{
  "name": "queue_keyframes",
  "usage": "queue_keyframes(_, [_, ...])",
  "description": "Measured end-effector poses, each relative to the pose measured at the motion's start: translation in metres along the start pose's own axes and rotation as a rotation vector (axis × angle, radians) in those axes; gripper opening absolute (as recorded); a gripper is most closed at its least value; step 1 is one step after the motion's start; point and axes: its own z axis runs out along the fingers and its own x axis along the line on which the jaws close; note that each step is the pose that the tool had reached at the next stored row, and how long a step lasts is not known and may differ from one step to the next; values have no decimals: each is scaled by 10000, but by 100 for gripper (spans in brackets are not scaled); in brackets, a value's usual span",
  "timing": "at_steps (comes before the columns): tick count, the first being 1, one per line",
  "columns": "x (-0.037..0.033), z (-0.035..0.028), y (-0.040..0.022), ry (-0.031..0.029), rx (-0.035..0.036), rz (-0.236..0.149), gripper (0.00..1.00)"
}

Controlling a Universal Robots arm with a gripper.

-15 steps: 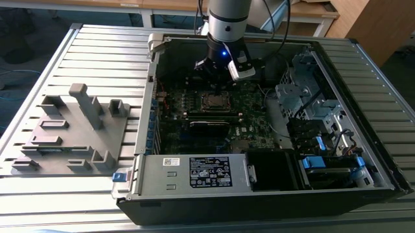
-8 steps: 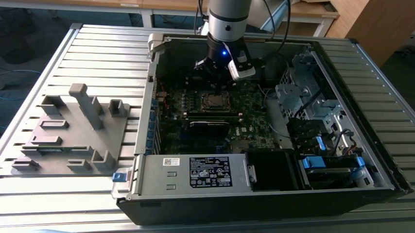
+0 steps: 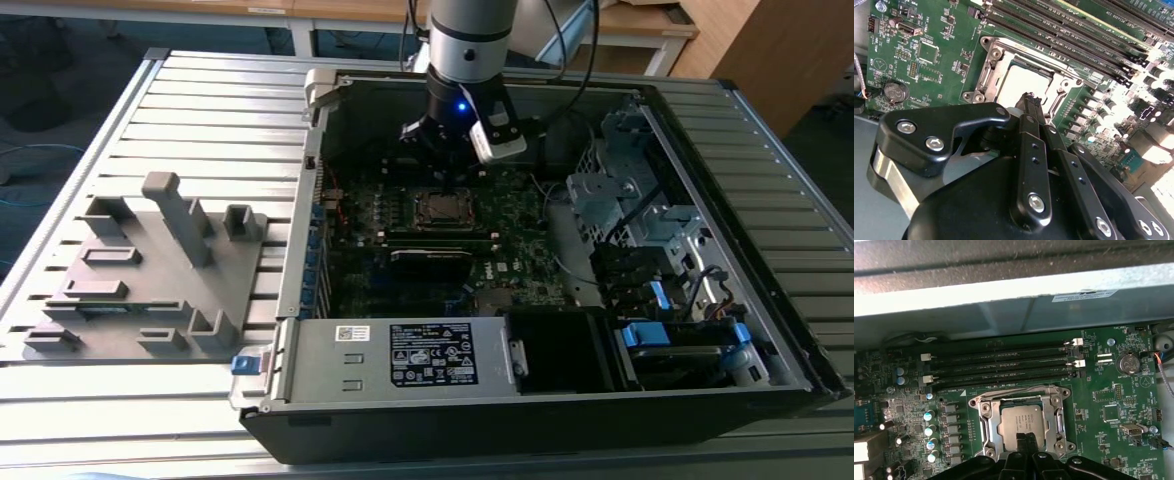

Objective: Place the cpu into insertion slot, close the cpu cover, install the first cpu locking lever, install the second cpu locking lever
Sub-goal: 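Install the second cpu locking lever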

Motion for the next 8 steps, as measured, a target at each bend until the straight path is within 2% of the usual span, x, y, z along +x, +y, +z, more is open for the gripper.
queue_keyframes(8, [0,-15,0,1,2,0,11])
